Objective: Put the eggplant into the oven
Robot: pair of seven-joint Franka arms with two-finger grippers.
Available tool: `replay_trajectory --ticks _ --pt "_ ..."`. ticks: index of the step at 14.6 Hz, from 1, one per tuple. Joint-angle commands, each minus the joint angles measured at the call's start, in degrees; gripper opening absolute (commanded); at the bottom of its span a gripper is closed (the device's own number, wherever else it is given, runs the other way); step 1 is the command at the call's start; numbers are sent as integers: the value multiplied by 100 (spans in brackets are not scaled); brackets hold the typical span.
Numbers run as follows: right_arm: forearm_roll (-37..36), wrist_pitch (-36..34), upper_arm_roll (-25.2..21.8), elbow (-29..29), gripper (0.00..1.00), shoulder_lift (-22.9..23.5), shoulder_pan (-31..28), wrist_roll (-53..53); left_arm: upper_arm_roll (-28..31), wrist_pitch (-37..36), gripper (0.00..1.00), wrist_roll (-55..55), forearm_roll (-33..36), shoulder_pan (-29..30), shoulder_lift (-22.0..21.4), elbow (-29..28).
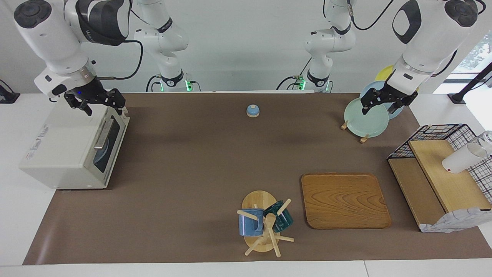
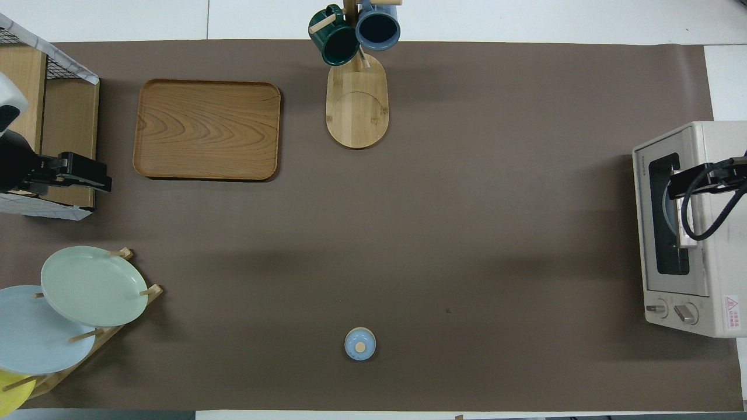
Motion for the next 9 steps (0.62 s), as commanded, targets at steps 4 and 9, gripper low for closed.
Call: replay_trajectory --ticks 4,9 --pt "219 -87 20 148 100 83 -20 68 -36 66 100 -11 47 44 -112 -97" --pt "256 -113 20 201 100 101 -20 77 -36 66 100 -11 47 53 -112 -97"
